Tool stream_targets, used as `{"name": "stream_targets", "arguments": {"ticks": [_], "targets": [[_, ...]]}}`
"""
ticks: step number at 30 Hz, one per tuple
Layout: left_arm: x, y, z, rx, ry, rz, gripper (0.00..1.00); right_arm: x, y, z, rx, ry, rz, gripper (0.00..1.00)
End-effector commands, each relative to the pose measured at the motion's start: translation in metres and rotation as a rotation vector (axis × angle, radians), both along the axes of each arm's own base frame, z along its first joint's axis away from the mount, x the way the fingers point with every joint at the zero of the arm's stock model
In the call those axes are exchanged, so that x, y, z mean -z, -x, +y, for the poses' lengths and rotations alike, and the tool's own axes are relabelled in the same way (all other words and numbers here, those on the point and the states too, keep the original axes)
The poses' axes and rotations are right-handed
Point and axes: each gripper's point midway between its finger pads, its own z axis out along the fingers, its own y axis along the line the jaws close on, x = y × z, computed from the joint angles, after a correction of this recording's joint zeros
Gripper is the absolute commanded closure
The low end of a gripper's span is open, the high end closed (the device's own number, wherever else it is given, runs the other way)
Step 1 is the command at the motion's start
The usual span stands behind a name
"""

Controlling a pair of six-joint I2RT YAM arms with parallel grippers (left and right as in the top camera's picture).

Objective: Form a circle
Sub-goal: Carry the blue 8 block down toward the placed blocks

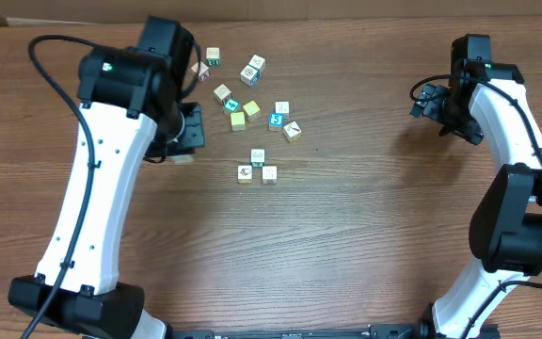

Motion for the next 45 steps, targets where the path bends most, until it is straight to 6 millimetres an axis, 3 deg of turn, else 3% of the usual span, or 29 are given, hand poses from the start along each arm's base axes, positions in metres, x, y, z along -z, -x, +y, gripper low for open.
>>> {"name": "stream_targets", "arguments": {"ticks": [1,6,10,18,23,31,45], "targets": [[-0.004,0.01,-0.017,0.016,0.013,-0.007,0.96,-0.018,-0.006,-0.003,0.003,0.016,-0.047,0.0],[-0.008,0.019,-0.019,-0.055,-0.127,-0.066,0.95,-0.018,-0.006,-0.003,0.003,0.016,-0.047,0.0],[-0.008,0.038,-0.023,-0.06,-0.174,-0.101,0.95,-0.018,-0.006,-0.003,0.003,0.016,-0.047,0.0],[0.006,0.067,-0.005,-0.172,-0.188,-0.141,0.96,-0.018,-0.006,-0.003,0.003,0.016,-0.047,0.0],[0.033,0.066,-0.014,-0.189,-0.141,-0.124,0.96,-0.018,-0.006,-0.003,0.003,0.016,-0.047,0.0],[0.078,0.055,-0.044,-0.178,-0.007,-0.102,0.96,-0.018,-0.006,-0.003,0.003,0.016,-0.047,0.0],[0.099,0.05,-0.051,-0.175,0.022,-0.111,0.96,-0.018,-0.006,-0.003,0.003,0.016,-0.047,0.0]]}}
